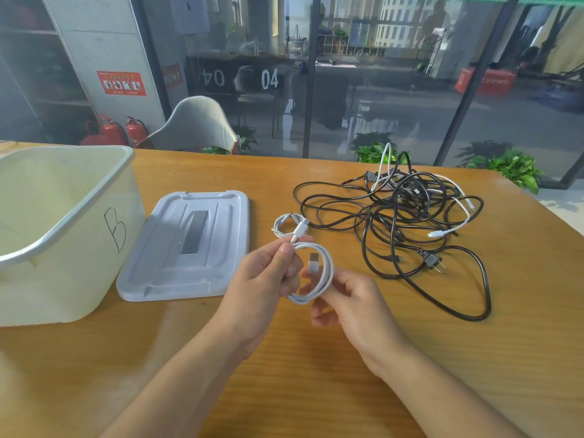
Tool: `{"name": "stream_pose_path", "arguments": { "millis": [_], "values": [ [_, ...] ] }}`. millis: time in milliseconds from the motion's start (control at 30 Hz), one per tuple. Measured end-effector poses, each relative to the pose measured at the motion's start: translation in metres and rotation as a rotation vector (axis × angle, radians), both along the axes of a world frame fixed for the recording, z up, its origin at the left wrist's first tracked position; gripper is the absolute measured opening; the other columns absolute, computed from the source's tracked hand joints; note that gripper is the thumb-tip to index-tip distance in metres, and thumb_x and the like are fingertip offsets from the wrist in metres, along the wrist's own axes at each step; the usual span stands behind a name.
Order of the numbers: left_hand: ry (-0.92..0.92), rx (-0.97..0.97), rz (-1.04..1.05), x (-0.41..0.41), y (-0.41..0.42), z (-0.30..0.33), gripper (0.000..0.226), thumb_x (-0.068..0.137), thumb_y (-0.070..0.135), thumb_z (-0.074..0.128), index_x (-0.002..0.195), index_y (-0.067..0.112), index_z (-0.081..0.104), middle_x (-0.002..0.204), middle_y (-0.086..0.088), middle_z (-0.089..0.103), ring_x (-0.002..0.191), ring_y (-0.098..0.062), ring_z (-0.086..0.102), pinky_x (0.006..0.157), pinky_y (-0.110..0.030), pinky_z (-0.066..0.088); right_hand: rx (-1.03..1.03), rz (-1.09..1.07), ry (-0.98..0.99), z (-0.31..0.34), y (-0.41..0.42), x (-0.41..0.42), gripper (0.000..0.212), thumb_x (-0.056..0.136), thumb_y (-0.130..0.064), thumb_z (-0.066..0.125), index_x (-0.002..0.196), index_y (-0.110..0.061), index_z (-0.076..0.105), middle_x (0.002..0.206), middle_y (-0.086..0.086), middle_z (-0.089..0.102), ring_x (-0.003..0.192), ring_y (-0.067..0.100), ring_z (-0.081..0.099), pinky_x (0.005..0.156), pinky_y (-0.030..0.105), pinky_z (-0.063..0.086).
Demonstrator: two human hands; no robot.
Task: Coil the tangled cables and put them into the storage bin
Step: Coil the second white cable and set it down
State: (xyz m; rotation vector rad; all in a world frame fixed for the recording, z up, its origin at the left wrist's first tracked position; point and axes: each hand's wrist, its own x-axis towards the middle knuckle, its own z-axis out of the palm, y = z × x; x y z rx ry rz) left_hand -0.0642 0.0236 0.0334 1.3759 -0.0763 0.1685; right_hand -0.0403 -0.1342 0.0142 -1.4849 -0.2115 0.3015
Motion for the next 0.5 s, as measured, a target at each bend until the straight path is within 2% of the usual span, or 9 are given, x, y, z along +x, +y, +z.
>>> {"name": "stream_pose_path", "arguments": {
  "millis": [133, 200, 267, 300, 367, 500],
  "values": [
    [-0.003, 0.028, 0.043, 0.002, 0.001, -0.004, 0.032, 0.112, 0.028, 0.046, 0.119, 0.020, 0.076, 0.074, -0.001, 0.038, 0.058, -0.014, 0.029, 0.062, -0.025, 0.033, -0.002, 0.131, -0.079, 0.005, -0.004, 0.000, 0.027, 0.104, -0.008, 0.059, 0.108, -0.025, 0.080, 0.086, 0.000, 0.069, 0.066, 0.014, 0.058, 0.061, 0.031, 0.057],
    [-0.020, 0.047, 0.058, 0.001, 0.002, -0.005, 0.030, 0.109, 0.034, 0.049, 0.118, 0.023, 0.076, 0.074, -0.001, 0.038, 0.062, -0.019, 0.029, 0.063, -0.028, 0.032, 0.006, 0.197, -0.086, 0.007, -0.008, 0.001, 0.026, 0.104, -0.008, 0.060, 0.113, -0.022, 0.079, 0.088, 0.001, 0.068, 0.069, 0.013, 0.056, 0.061, 0.030, 0.056],
    [-0.032, 0.069, 0.076, 0.002, 0.001, -0.006, 0.030, 0.110, 0.032, 0.049, 0.118, 0.022, 0.076, 0.074, -0.001, 0.038, 0.068, -0.025, 0.034, 0.061, -0.024, 0.033, 0.042, 0.272, -0.052, 0.009, -0.013, 0.003, 0.026, 0.097, -0.009, 0.064, 0.116, -0.019, 0.079, 0.089, -0.001, 0.068, 0.074, 0.012, 0.056, 0.062, 0.030, 0.054],
    [-0.038, 0.079, 0.084, 0.002, 0.000, -0.007, 0.030, 0.111, 0.030, 0.048, 0.117, 0.022, 0.076, 0.074, -0.002, 0.039, 0.068, -0.023, 0.038, 0.059, -0.021, 0.034, 0.082, 0.318, -0.020, 0.010, -0.016, 0.003, 0.031, 0.090, -0.009, 0.065, 0.116, -0.018, 0.079, 0.090, -0.002, 0.069, 0.076, 0.011, 0.057, 0.062, 0.030, 0.053],
    [-0.045, 0.103, 0.096, 0.002, -0.001, -0.007, 0.031, 0.111, 0.027, 0.046, 0.117, 0.021, 0.076, 0.073, -0.002, 0.039, 0.065, -0.016, 0.037, 0.058, -0.022, 0.034, 0.188, 0.405, 0.041, 0.013, -0.019, 0.002, 0.035, 0.080, -0.013, 0.066, 0.113, -0.015, 0.078, 0.094, -0.003, 0.069, 0.079, 0.009, 0.058, 0.062, 0.029, 0.051],
    [-0.090, 0.139, 0.086, 0.000, -0.005, -0.005, 0.031, 0.112, 0.022, 0.044, 0.117, 0.014, 0.074, 0.070, 0.001, 0.038, 0.061, -0.018, 0.028, 0.056, -0.025, 0.029, 0.246, 0.399, 0.027, 0.015, -0.017, -0.001, 0.011, 0.085, -0.028, 0.075, 0.088, -0.019, 0.072, 0.090, -0.005, 0.059, 0.079, 0.008, 0.054, 0.061, 0.026, 0.048]
  ]
}}
